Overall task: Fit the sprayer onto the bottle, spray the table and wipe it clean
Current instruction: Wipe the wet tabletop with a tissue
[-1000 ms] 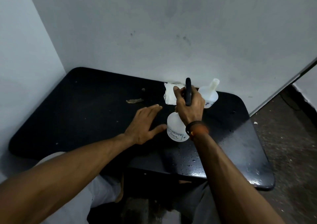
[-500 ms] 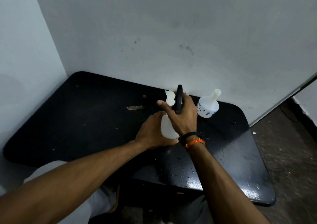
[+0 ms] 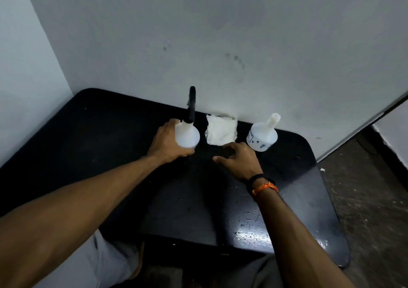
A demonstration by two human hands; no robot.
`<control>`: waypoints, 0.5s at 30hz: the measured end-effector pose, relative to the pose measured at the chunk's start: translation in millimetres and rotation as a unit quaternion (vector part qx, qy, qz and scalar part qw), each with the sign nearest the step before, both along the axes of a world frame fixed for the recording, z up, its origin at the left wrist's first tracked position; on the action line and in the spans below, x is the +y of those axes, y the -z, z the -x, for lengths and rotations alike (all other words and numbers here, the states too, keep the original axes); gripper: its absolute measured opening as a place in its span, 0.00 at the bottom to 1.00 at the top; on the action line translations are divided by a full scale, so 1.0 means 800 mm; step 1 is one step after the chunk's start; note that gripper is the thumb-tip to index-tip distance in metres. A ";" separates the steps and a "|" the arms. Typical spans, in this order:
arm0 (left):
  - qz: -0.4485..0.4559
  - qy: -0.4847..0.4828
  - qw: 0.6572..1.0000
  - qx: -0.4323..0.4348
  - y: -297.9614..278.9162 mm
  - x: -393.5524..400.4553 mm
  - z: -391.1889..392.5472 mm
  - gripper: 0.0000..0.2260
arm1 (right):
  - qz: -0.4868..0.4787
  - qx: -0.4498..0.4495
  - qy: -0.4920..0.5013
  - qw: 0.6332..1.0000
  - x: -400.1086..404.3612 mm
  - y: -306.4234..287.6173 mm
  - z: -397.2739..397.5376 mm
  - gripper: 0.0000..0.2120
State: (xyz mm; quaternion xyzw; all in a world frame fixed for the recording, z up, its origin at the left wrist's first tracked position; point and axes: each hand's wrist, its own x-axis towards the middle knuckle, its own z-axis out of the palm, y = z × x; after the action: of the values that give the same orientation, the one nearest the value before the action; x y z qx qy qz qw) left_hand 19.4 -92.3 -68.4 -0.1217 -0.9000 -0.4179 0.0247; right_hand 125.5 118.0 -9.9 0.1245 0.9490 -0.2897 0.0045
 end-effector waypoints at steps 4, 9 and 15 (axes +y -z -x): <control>-0.023 -0.004 1.000 -0.003 -0.001 -0.006 0.021 0.40 | -0.027 -0.007 -0.007 1.000 0.003 0.009 0.001 0.24; -0.036 -0.017 0.999 -0.001 -0.005 -0.008 0.044 0.41 | -0.042 -0.028 -0.033 0.998 0.001 0.017 0.007 0.21; -0.029 -0.091 0.995 -0.004 0.005 -0.017 0.058 0.35 | -0.067 -0.042 -0.049 0.996 -0.001 0.030 0.020 0.19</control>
State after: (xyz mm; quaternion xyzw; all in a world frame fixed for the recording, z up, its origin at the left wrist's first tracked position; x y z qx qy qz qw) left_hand -27.2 -105.6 -72.5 -0.0367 -0.8949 -0.4404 0.0623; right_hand 109.5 117.0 -34.1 0.0902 0.9702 -0.2192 0.0506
